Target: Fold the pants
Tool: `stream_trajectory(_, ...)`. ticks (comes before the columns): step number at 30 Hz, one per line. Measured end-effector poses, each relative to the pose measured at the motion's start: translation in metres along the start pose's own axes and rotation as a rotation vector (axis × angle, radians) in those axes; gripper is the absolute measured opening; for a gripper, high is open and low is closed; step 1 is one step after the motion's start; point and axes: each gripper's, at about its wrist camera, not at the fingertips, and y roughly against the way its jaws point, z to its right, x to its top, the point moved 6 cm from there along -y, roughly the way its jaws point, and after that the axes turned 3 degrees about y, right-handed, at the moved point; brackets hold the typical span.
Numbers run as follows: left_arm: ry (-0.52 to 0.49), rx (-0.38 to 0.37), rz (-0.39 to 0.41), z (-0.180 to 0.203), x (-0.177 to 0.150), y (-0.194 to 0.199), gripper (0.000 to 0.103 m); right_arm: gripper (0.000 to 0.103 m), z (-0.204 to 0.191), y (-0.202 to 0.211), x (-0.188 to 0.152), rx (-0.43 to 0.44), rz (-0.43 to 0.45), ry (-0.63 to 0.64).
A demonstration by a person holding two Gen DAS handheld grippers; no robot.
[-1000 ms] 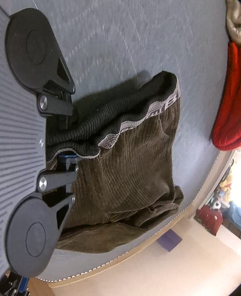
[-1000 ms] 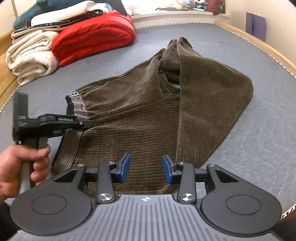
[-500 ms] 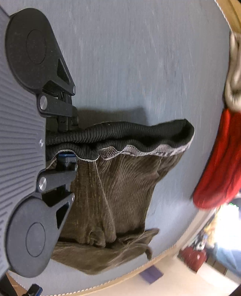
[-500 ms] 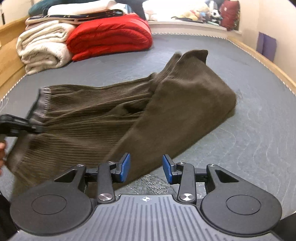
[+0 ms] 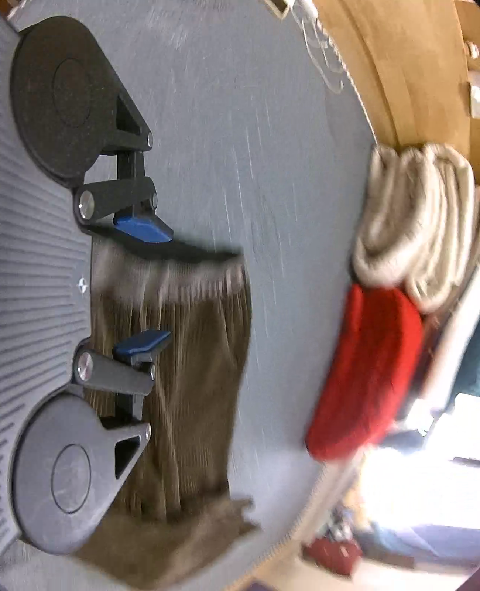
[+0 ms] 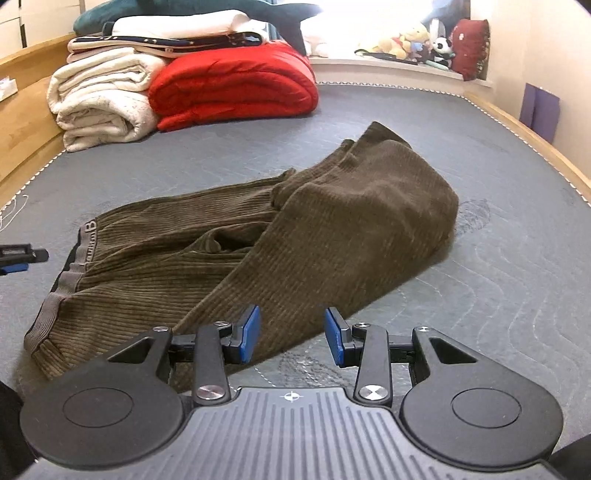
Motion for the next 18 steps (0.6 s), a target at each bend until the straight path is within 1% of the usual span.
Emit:
stream_trajectory(1,-0.006,-0.04,0.01,0.011,-0.005,0.003,0.058,0.041,0.001,0.001,0.001,-0.002,0.002,-0.007)
stream_trajectory(3,-0.04,-0.144,0.009,0.035,-0.02,0.01,0.058,0.041,0.004,0.002,0.003,-0.002,0.013,-0.022)
stream_trajectory(4,-0.066,-0.194,-0.007,0.044,-0.031,0.012,0.058,0.041,0.006,0.004,0.004,-0.002,0.019,-0.027)
stream_trajectory(5,-0.091,-0.227,-0.028,0.051,-0.043,0.011,0.058,0.041,0.009,0.006,0.006,-0.002,0.028,-0.033)
stream_trajectory(6,-0.119,-0.24,-0.056,0.066,-0.054,0.006,0.057,0.041,0.013,0.008,0.007,-0.002,0.036,-0.039)
stream_trajectory(7,-0.155,-0.238,-0.095,0.071,-0.064,-0.001,0.053,0.041,0.016,0.01,0.009,0.0,0.046,-0.047)
stream_trajectory(8,-0.19,-0.222,-0.154,0.074,-0.074,-0.012,0.046,0.041,0.021,0.013,0.012,0.0,0.054,-0.054)
stream_trajectory(9,-0.206,-0.202,-0.212,0.077,-0.082,-0.022,0.041,0.041,0.025,0.016,0.014,-0.002,0.062,-0.059)
stream_trajectory(10,-0.202,-0.184,-0.276,0.075,-0.089,-0.037,0.038,0.041,0.029,0.019,0.018,-0.006,0.072,-0.064)
stream_trajectory(11,-0.183,-0.178,-0.316,0.072,-0.094,-0.046,0.036,0.041,0.034,0.023,0.025,-0.002,0.09,-0.065)
stream_trajectory(13,-0.154,-0.206,-0.3,0.073,-0.091,-0.049,0.037,0.041,0.042,0.029,0.04,0.008,0.125,-0.042)
stream_trajectory(15,-0.152,-0.21,-0.304,0.072,-0.092,-0.052,0.037,0.041,0.048,0.029,0.058,0.002,0.151,-0.007)
stream_trajectory(18,-0.186,-0.21,-0.298,0.077,-0.098,-0.051,0.041,0.04,0.059,0.02,0.09,-0.008,0.19,0.047)
